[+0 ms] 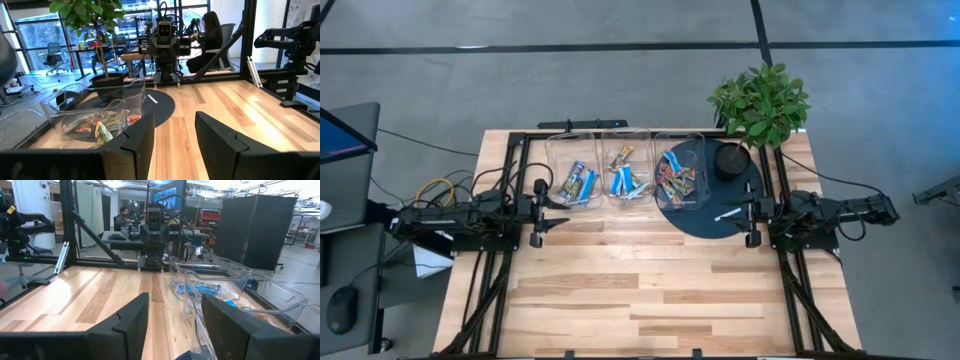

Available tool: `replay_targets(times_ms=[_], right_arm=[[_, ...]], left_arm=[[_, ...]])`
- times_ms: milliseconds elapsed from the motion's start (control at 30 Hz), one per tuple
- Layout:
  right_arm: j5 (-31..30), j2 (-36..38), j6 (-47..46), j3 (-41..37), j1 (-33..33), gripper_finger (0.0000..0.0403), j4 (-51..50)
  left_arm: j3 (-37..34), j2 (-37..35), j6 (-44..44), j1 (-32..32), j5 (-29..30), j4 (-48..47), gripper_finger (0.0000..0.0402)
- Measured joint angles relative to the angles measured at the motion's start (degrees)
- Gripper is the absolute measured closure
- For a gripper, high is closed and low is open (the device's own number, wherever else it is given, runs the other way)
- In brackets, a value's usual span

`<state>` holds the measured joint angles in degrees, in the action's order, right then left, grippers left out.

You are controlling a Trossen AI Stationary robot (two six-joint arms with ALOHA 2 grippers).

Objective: Pick and place Granola Bars by type
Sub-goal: Return to Home Position

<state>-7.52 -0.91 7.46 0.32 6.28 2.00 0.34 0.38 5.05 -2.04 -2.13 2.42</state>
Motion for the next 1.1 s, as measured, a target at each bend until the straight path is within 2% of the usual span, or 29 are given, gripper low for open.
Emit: replay_targets(times_ms=[1100], right_arm=[[0.0,0.0,0.0,0.0,0.0,0.0227,0.0]], left_arm=[[0.0,0.0,0.5,0.0,0.0,0.0,0.0263]])
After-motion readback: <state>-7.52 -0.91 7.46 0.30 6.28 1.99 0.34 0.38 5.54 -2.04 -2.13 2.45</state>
